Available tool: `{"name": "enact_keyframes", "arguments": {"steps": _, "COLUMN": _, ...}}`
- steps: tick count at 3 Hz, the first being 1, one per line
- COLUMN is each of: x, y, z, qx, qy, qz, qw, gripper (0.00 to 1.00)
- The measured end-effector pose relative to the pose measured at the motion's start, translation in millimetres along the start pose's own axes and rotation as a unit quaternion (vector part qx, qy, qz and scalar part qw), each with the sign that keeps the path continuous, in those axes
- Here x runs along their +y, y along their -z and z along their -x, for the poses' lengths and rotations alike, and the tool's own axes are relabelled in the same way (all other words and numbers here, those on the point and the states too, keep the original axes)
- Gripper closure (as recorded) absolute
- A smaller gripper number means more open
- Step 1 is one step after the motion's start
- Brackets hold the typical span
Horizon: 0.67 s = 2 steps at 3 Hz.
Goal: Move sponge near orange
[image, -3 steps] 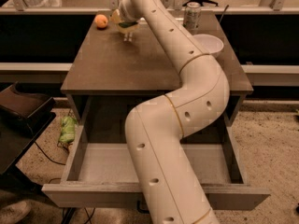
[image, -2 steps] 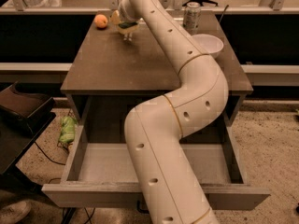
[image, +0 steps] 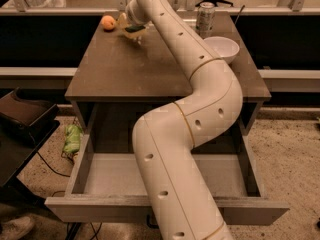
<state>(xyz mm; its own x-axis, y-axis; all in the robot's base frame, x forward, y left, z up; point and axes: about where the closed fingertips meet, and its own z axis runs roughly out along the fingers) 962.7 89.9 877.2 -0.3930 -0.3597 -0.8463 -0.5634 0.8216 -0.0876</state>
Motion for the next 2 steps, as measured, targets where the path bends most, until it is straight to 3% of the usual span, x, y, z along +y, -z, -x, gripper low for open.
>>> {"name": "enact_keyframes", "arguments": {"steps": 1, "x": 1.6, "y": -3.0, "z": -2.3, "qx": 0.002, "qy": 0.000, "qz": 0.001, "qw": 1.0000, "gripper": 0.17}}
{"name": "enact_keyframes", "arguments": {"steps": 2, "x": 3.2, "y": -5.7, "z": -4.4, "qx": 0.004, "qy": 0.000, "qz": 0.002, "qw": 1.0000, "gripper": 0.00}}
